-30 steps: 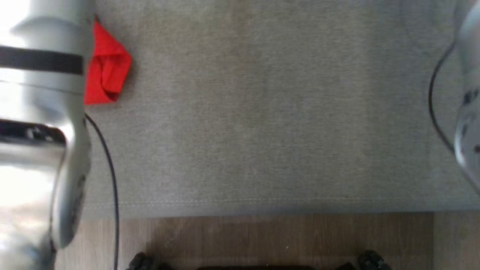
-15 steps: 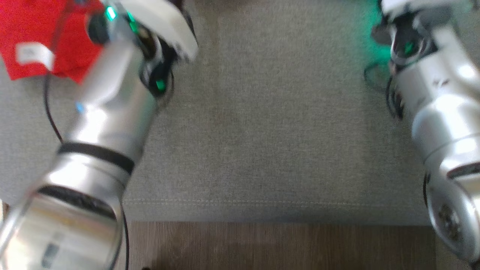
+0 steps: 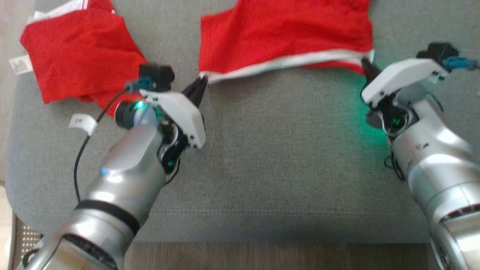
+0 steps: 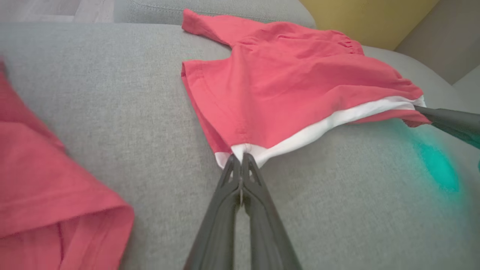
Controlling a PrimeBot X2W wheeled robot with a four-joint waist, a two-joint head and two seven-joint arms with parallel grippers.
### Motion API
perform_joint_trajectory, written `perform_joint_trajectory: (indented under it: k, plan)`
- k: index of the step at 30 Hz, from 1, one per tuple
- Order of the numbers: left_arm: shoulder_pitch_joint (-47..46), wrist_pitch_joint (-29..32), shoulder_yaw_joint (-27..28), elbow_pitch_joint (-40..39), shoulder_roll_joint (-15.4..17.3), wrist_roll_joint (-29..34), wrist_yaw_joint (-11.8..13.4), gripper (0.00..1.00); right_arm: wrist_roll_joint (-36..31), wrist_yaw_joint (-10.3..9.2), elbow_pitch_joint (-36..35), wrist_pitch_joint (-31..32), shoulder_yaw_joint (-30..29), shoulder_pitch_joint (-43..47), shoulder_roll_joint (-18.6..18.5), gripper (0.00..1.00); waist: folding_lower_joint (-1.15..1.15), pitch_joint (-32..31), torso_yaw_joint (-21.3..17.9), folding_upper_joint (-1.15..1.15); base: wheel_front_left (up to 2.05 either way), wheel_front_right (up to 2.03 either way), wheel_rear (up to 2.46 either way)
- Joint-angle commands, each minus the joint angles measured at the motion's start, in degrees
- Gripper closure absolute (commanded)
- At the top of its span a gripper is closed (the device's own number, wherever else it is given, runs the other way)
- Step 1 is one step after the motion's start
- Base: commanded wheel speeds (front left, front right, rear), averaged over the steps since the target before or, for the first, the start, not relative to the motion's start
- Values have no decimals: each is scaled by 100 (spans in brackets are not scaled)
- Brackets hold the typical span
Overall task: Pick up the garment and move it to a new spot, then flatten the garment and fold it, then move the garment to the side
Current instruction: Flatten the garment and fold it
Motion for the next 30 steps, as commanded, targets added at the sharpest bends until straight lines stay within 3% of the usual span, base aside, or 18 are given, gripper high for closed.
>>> perform_joint_trajectory:
  k: [1, 15, 30]
  plan:
    - [-105, -9, 73, -169, 205, -79, 2, 100, -73, 41, -125, 44, 140, 84, 18, 100, 0, -113, -16, 0, 0, 0, 0]
    - [833, 352, -691, -616, 631, -575, 1, 100, -194, 41, -736, 1150, 1035, 1083, -288, 100, 0, -799, 13, 0, 0, 0, 0]
    - [1792, 996, -1298, -1914, 1385, -1233, 1, 100, 166, 41, -1681, 2780, 1723, 1792, -941, 100, 0, -1295, -185, 0, 0, 0, 0]
